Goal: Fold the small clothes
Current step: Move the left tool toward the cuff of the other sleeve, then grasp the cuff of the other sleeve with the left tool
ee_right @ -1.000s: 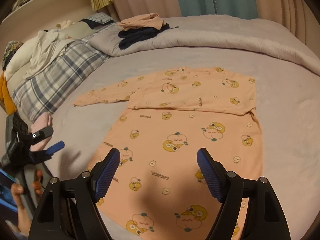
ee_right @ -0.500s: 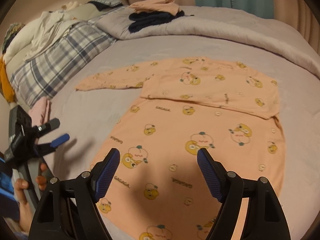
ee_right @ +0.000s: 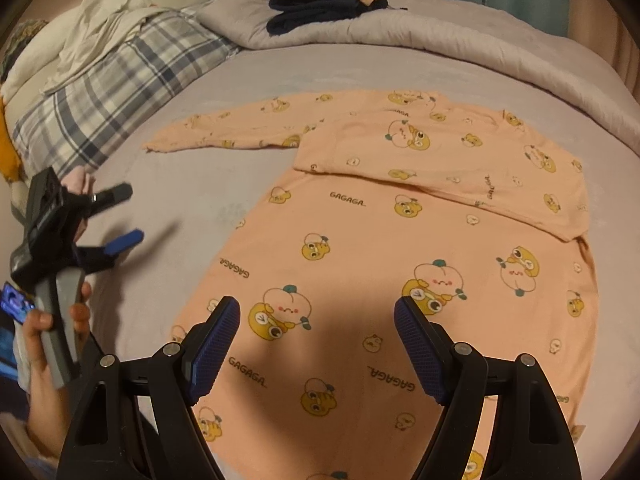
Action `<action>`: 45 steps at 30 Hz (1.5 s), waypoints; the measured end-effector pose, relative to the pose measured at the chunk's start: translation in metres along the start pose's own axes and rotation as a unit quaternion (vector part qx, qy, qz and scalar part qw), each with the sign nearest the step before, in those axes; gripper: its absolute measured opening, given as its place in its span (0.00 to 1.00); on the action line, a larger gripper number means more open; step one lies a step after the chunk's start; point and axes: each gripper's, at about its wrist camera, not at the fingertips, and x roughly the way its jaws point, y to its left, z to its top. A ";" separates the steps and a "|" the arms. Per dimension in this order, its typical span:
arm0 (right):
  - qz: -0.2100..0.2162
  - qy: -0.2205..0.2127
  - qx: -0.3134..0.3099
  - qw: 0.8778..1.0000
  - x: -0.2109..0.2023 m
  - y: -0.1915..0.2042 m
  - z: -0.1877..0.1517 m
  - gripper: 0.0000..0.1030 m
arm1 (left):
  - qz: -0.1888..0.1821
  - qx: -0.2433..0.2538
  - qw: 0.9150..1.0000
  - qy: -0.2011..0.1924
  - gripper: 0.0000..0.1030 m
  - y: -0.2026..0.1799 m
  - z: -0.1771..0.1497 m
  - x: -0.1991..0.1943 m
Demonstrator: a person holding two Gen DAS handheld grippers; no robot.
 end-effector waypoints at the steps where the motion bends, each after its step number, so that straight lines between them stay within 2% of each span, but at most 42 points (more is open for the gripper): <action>1: -0.001 0.003 0.000 1.000 0.002 0.000 0.000 0.77 | 0.002 0.003 1.000 -0.002 1.00 0.000 0.003 0.001; 8: -0.008 0.014 0.001 1.000 0.009 -0.001 0.002 0.77 | 0.012 0.003 1.000 -0.017 1.00 0.012 0.031 0.014; 15: -0.012 0.012 0.005 1.000 0.012 -0.007 0.005 0.77 | -0.037 -0.055 0.997 -0.038 1.00 0.032 0.073 0.022; 19: -0.011 0.017 0.011 1.000 0.017 -0.012 0.005 0.77 | -0.050 -0.095 0.993 -0.058 1.00 0.047 0.104 0.030; 22: -0.014 0.018 0.011 1.000 0.018 -0.016 0.005 0.77 | -0.061 -0.112 0.990 -0.058 1.00 0.056 0.123 0.038; 25: -0.012 0.017 0.016 1.000 0.020 -0.021 0.008 0.77 | -0.057 -0.121 0.989 -0.058 0.99 0.061 0.143 0.046; 32: -0.006 0.018 0.024 1.000 0.027 -0.030 0.009 0.77 | -0.028 -0.155 0.984 -0.087 0.98 0.070 0.171 0.054; 35: -0.005 0.016 0.029 0.999 0.029 -0.036 0.008 0.77 | 0.003 -0.167 0.981 -0.096 0.85 0.071 0.172 0.052; 37: -0.001 0.022 0.040 0.999 0.032 -0.043 0.007 0.77 | 0.018 -0.172 0.979 -0.106 0.70 0.072 0.167 0.049; 39: 0.001 0.023 0.045 0.999 0.033 -0.046 0.007 0.77 | 0.026 -0.182 0.977 -0.108 0.47 0.078 0.161 0.046; 41: 0.003 0.022 0.044 0.999 0.033 -0.047 0.008 0.77 | 0.028 -0.197 0.973 -0.113 0.33 0.088 0.156 0.042; 45: 0.009 0.020 0.044 0.999 0.034 -0.048 0.008 0.77 | 0.038 -0.208 0.970 -0.117 0.17 0.094 0.158 0.039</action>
